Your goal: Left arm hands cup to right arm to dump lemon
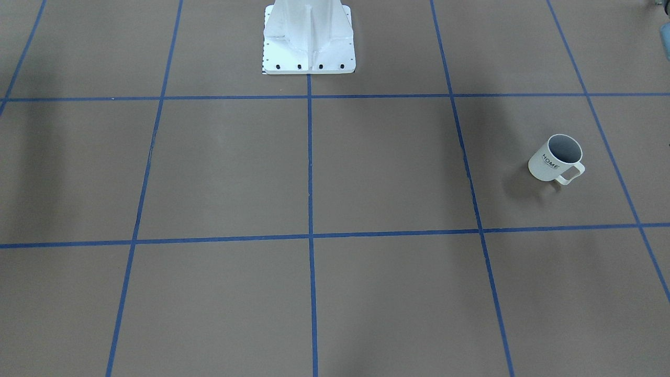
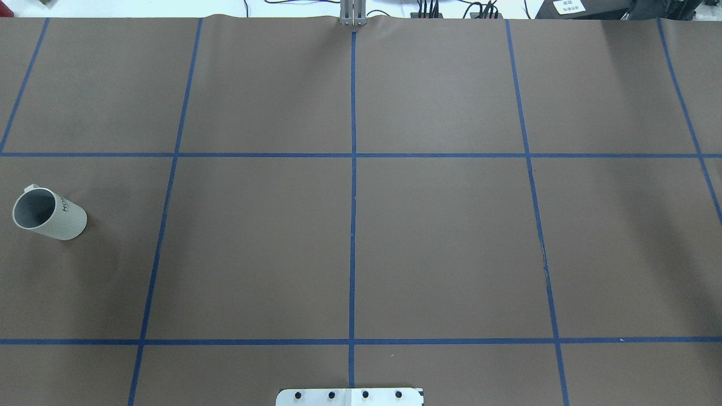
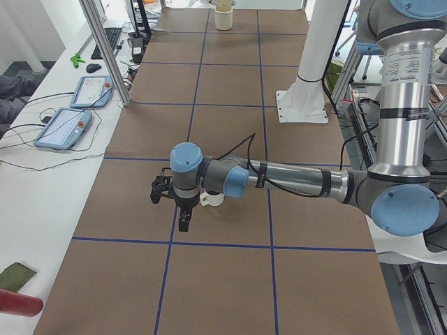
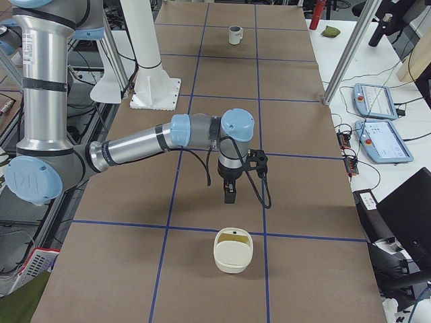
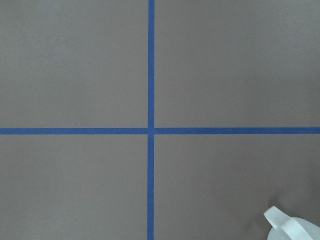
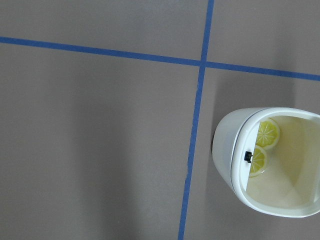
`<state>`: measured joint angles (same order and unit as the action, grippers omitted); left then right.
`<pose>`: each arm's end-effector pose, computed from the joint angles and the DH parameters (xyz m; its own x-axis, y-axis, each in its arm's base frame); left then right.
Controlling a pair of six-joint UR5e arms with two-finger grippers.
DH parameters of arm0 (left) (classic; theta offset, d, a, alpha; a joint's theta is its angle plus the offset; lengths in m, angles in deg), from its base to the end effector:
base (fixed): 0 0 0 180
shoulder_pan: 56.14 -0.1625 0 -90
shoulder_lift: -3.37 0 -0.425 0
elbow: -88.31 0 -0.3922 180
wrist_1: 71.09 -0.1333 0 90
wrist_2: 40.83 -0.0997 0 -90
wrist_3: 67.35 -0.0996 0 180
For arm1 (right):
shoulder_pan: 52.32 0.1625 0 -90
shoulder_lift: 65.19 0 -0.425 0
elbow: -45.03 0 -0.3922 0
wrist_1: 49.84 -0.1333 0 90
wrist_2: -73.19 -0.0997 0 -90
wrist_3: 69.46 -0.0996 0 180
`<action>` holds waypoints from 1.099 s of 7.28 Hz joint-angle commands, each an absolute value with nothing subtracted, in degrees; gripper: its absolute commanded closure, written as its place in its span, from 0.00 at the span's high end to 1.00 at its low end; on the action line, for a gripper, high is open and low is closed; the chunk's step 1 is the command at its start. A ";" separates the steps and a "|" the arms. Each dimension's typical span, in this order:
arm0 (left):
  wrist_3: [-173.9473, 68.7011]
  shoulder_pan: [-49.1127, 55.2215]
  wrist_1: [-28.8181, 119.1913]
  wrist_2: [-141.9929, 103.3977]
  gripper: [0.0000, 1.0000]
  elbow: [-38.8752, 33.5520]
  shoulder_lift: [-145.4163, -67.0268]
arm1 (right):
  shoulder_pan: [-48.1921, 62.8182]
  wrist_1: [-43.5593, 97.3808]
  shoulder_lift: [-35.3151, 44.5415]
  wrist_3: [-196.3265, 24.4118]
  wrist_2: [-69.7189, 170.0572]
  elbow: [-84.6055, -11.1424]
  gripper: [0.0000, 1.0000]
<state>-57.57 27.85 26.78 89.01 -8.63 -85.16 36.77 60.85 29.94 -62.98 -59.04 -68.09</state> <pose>-0.0174 -0.4987 0.6014 0.7546 0.0597 -0.6535 0.0267 0.9922 0.1215 0.0595 -0.4321 0.5430 0.7343 -0.0929 0.6724 0.0994 0.9946 0.0290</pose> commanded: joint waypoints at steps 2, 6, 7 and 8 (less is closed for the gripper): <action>-59.97 29.20 24.96 89.33 1.00 -8.72 -85.66 | 36.80 53.49 34.71 -63.39 -61.97 -66.34 1.00; -60.23 29.20 25.15 88.81 1.00 -8.46 -83.30 | 36.80 43.89 36.15 -64.18 -61.46 -62.65 1.00; -63.28 29.20 24.97 89.42 1.00 -8.98 -82.94 | 36.80 42.38 35.71 -64.79 -61.54 -61.85 1.00; -66.96 29.29 24.28 90.29 1.00 -9.16 -82.94 | 36.80 42.27 35.44 -66.02 -61.63 -61.49 1.00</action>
<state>-63.12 29.23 24.85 89.43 -8.84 -83.29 36.80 43.35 35.81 -64.86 -61.57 -62.27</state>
